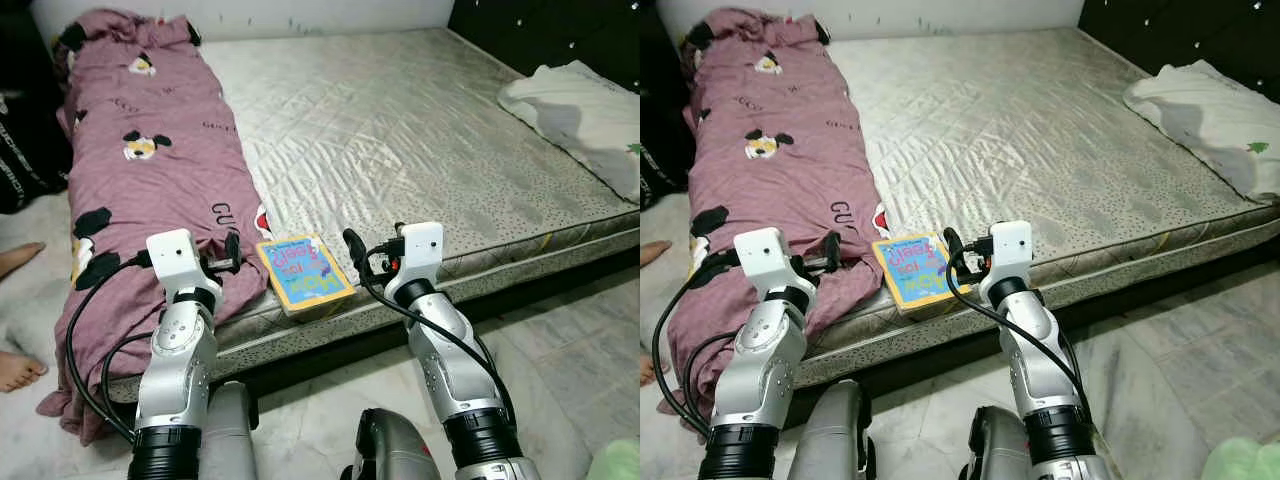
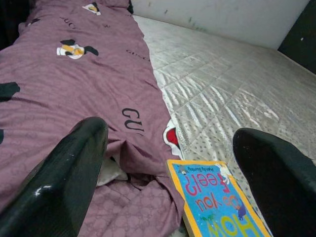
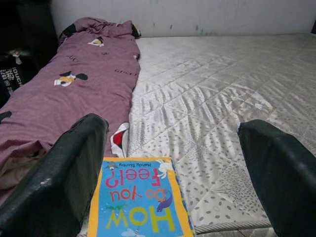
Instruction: Clean up the room
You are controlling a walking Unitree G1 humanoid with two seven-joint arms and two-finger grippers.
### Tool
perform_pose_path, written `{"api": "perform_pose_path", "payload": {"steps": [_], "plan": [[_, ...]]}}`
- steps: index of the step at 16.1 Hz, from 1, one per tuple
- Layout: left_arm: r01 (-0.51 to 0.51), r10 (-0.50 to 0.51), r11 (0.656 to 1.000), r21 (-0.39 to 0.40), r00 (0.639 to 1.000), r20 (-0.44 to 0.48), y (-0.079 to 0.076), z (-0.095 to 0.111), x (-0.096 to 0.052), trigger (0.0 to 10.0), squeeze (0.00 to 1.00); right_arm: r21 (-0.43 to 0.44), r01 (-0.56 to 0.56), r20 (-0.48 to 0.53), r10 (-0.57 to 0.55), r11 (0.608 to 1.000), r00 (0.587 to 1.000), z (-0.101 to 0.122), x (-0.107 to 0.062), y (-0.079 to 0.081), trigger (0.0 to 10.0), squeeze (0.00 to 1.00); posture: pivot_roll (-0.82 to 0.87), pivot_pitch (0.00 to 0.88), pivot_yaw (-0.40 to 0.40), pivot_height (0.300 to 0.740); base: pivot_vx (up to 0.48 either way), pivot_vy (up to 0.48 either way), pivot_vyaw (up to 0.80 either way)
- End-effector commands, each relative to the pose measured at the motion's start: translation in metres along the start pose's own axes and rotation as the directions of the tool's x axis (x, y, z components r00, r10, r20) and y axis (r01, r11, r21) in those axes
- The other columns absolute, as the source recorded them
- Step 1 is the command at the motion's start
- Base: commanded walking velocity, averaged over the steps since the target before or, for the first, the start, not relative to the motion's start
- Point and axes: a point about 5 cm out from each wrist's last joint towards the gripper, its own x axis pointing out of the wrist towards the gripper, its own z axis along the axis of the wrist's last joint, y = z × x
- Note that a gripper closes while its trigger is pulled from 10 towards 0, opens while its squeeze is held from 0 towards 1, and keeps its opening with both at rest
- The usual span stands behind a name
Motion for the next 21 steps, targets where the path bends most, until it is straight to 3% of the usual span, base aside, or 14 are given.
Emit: {"api": "perform_pose_path", "payload": {"steps": [1,13,17,21], "plan": [[0.006,-0.006,1.0,-0.003,1.0,0.024,-0.002,0.0058,0.0006,10.0,0.0,-0.013,-0.009,0.005,0.009,1.0,1.0,0.0028,0.0014,-0.0002,10.0,0.0,0.02,0.031,-0.053,0.649,0.262,0.0,0.0],[0.026,-0.026,0.999,-0.019,0.999,0.021,-0.0035,0.0054,0.0019,10.0,0.0,-0.024,-0.007,0.008,0.008,1.0,1.0,0.0035,0.0024,0.0006,10.0,0.0,0.01,0.038,-0.053,0.649,0.316,0.0,0.0],[0.034,-0.034,0.999,-0.03,0.999,0.001,-0.0064,0.0034,0.0039,10.0,0.0,-0.022,-0.004,0.008,0.004,1.0,1.0,0.0036,0.0031,-0.0001,10.0,0.0,0.01,0.038,-0.052,0.649,0.0,0.0,0.0],[0.045,-0.045,0.998,-0.054,0.999,-0.008,-0.0101,0.0028,0.0078,10.0,0.0,-0.021,0.0,0.011,0.0,1.0,1.0,0.0043,0.0034,-0.0006,10.0,0.0,0.01,0.038,-0.056,0.604,0.0,0.0,0.0]]}}
